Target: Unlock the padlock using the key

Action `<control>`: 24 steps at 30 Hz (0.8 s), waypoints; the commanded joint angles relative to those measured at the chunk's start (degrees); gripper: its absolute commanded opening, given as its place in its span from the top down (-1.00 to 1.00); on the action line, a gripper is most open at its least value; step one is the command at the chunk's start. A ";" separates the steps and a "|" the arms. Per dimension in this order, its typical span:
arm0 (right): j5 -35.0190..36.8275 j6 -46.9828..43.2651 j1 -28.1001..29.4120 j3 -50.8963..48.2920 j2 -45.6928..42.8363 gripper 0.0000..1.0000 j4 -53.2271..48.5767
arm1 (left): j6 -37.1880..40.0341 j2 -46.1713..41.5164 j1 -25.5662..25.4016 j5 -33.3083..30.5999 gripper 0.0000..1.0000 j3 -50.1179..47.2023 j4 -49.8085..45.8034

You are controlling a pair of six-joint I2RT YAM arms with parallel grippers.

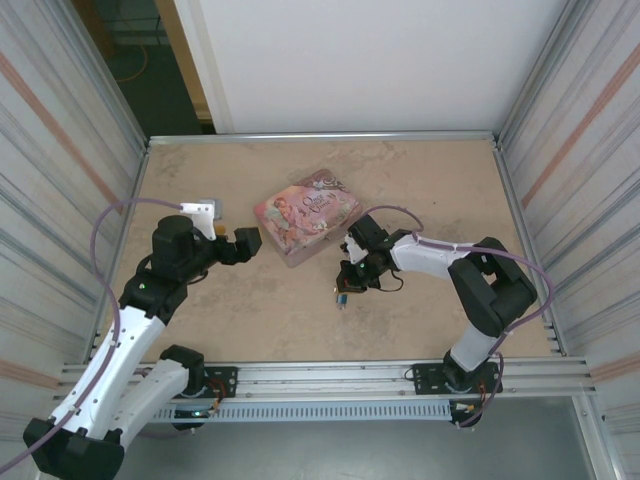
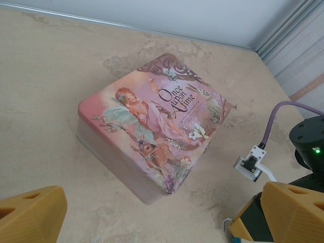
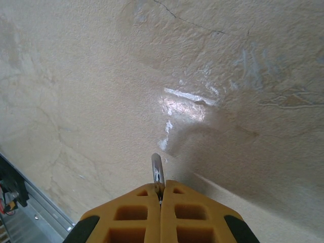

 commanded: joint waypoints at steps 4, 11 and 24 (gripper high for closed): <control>0.56 -2.39 0.40 0.88 2.14 0.80 -1.19 | 1.30 0.00 0.49 0.30 -0.97 0.77 -0.75; 2.78 -2.45 0.41 0.79 1.64 0.59 -1.63 | 1.50 0.13 0.49 0.06 -0.97 1.55 -1.02; 4.60 -3.30 0.32 0.62 -1.69 0.34 -2.61 | 3.02 -0.01 0.51 -1.50 -0.97 2.98 -2.56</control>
